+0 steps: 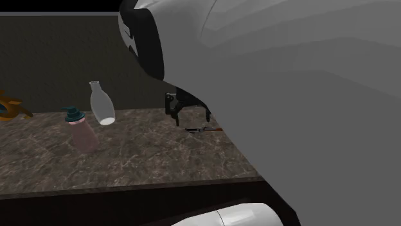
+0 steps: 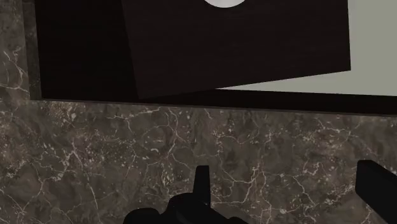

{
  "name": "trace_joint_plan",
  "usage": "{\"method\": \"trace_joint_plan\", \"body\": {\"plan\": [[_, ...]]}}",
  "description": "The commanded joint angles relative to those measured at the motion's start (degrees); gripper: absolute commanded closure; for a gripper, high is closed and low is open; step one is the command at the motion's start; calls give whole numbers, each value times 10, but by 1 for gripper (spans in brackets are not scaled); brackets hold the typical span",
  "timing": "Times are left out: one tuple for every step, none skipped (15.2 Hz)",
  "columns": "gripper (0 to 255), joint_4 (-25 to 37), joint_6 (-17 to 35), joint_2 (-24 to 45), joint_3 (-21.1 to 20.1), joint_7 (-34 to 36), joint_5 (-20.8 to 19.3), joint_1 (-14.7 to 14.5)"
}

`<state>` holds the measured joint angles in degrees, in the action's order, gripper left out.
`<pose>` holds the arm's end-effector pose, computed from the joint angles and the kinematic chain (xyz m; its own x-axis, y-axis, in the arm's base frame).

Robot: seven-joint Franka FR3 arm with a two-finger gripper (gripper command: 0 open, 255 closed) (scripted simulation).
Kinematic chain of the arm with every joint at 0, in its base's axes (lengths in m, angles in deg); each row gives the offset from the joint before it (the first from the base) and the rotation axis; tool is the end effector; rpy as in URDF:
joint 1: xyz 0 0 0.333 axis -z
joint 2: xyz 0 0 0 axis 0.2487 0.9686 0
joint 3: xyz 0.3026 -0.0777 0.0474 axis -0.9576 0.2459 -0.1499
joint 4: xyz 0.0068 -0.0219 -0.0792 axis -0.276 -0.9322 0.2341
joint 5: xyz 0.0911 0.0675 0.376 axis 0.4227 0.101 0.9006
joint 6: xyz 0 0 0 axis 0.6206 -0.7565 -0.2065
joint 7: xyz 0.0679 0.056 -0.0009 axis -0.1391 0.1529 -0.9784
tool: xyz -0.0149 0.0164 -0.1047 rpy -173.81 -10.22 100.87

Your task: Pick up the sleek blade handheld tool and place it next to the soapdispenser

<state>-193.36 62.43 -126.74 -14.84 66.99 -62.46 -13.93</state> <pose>0.2956 0.0024 0.5898 0.9940 -0.0846 -0.0688 -0.0815 -0.9956 0.0467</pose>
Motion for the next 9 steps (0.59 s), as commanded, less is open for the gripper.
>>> {"method": "trace_joint_plan", "body": {"plan": [[0, 0, 0, 0, 0, 0, 0, 0], [0, 1, 16, 18, -7, 27, 7, 7], [0, 3, 32, 37, -14, 53, 13, 15], [0, 6, 47, 57, -21, 80, 19, 23], [0, 10, 62, 77, -27, 105, 25, 30], [0, 15, 77, 97, -33, 131, 29, 37], [0, 20, 92, 117, -38, 157, 33, 45], [0, 26, 106, 138, -43, 182, 37, 52], [0, 33, 119, 158, -47, 207, 40, 59]]}}
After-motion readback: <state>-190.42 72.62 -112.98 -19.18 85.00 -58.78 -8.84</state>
